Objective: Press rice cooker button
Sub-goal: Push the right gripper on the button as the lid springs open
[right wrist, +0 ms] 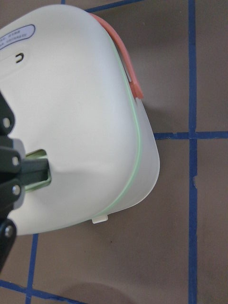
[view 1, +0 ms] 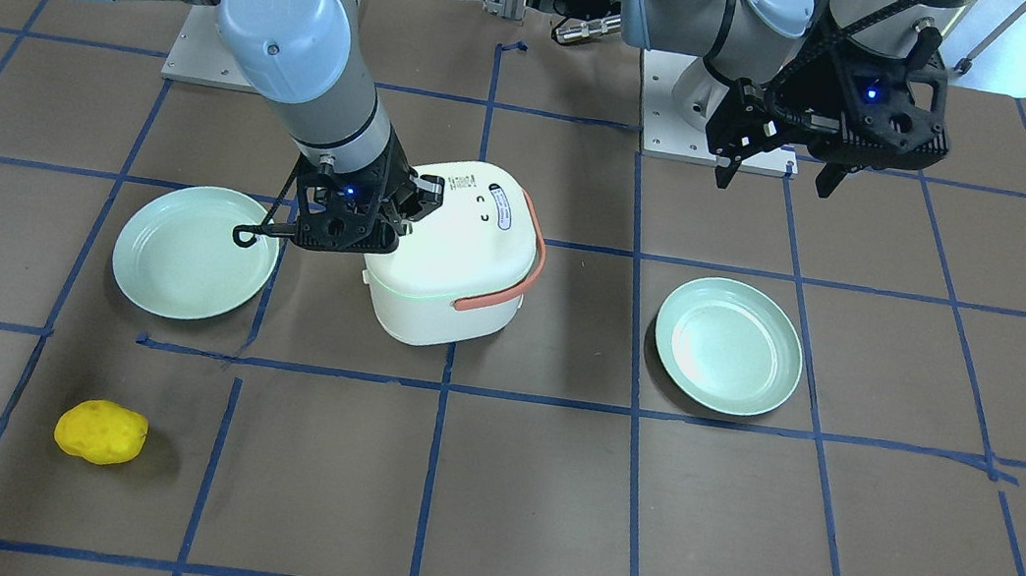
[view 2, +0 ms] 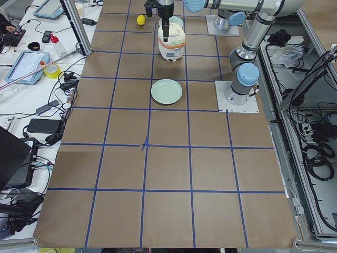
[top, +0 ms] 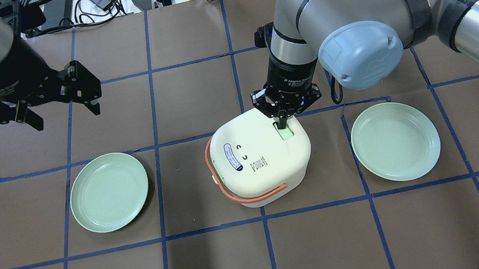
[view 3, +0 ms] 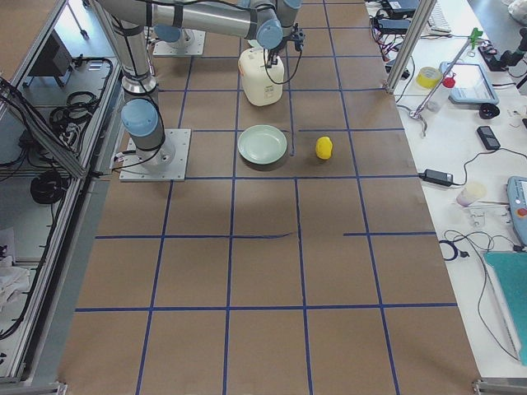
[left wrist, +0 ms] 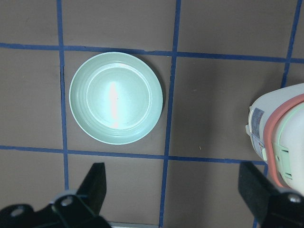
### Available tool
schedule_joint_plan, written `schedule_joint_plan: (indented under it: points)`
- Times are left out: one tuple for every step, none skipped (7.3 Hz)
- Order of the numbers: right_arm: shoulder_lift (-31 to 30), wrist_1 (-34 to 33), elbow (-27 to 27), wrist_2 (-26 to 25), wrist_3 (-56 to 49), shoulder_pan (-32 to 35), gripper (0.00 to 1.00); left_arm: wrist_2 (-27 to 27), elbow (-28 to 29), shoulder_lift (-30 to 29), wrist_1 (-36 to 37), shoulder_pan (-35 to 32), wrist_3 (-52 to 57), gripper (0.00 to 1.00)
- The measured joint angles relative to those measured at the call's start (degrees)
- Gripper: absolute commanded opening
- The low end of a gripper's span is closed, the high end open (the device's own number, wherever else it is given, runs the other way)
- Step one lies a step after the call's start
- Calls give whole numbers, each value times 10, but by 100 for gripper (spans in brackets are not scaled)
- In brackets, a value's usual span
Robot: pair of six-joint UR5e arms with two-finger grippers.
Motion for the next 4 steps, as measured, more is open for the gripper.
schedule_joint_plan:
  points:
    - [-3,4,-12,0,16,7,41,0,0,0,0,0,0,100]
    - [-7,19,-30,3,39,15,73,0,0,0,0,0,0,100]
    - [-14,46,-59,9,56,21,91,0,0,0,0,0,0,100]
    - [-20,79,-95,14,63,21,100,0,0,0,0,0,0,100]
